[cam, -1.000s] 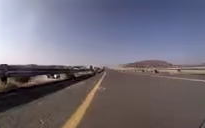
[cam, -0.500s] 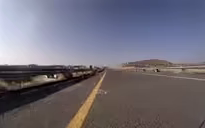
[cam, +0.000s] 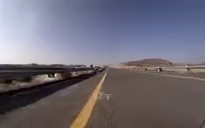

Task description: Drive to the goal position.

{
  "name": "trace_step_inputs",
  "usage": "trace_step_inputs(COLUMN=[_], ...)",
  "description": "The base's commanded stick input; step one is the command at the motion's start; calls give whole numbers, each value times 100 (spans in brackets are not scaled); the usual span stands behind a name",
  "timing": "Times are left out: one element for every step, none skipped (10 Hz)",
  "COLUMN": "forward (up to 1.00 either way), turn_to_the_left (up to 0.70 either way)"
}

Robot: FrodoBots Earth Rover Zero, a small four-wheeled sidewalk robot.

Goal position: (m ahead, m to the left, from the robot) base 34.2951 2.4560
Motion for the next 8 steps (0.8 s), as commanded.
trace_step_inputs(forward=[85, 85, 85, 85, 85, 85, 85, 85], turn_to_the_left=[0, 0, 0, 0, 0, 0, 0, -4])
